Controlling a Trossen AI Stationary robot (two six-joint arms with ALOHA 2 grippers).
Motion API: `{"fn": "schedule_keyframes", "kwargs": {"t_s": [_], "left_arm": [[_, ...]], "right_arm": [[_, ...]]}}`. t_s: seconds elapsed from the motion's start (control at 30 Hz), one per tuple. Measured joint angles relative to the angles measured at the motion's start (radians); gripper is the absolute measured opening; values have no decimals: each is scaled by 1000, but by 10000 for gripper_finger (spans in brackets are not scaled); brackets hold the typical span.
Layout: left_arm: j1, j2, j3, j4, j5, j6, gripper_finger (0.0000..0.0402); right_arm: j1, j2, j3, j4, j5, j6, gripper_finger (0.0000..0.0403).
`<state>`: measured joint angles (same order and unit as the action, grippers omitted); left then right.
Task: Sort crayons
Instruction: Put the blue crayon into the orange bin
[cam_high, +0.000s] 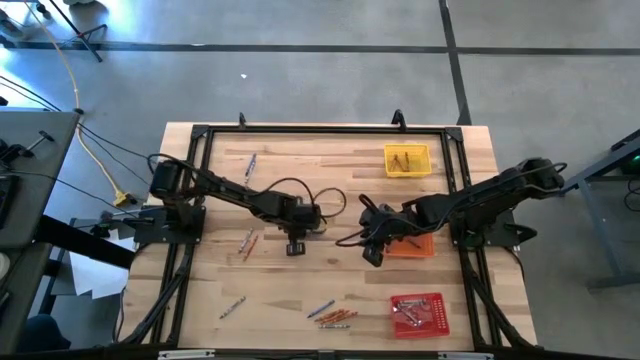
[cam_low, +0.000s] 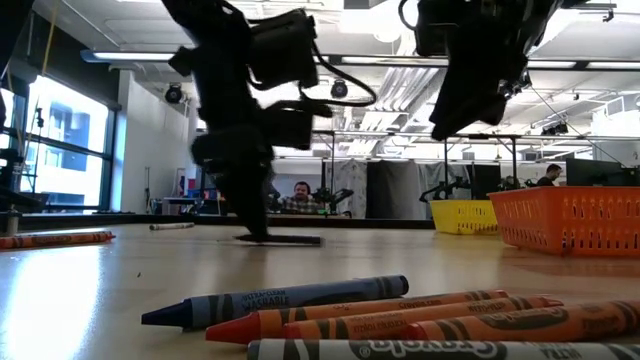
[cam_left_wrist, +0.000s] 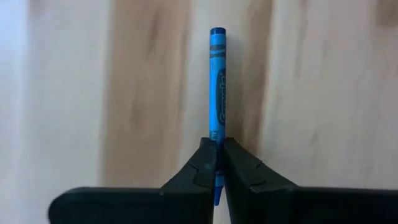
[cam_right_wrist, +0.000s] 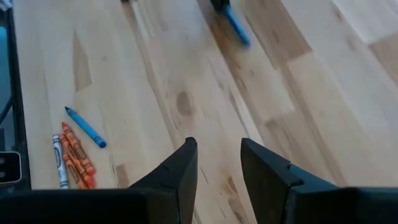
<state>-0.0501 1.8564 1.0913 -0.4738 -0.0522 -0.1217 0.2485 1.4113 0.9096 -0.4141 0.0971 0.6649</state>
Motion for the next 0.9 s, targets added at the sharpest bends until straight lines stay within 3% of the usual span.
{"fn": "schedule_keyframes", "kwargs": {"t_s": [0.13, 0.23, 0.33, 0.53, 0.73, 0.8, 0.9], "left_arm": [[16, -75, 6, 20, -69, -8, 2], [25, -125, 5, 37, -112, -18, 1], [25, -190, 3, 92, -138, -28, 1], [-8, -318, -80, 369, -179, -32, 1], [-60, -419, -222, 713, -293, 3, 1], [-78, -444, -272, 830, -318, 18, 1], [-107, -448, -335, 1024, -356, 45, 1]], "right_arm": [[0, -52, 0, -59, 37, 30, 117], [8, -103, 0, -86, 130, 34, 117], [26, -144, 0, -91, 280, 6, 117], [98, -171, 0, -54, 610, -99, 117], [192, -168, -41, 237, 865, -301, 117], [212, -168, -73, 399, 889, -402, 117], [210, -166, -138, 689, 823, -541, 117]]}}
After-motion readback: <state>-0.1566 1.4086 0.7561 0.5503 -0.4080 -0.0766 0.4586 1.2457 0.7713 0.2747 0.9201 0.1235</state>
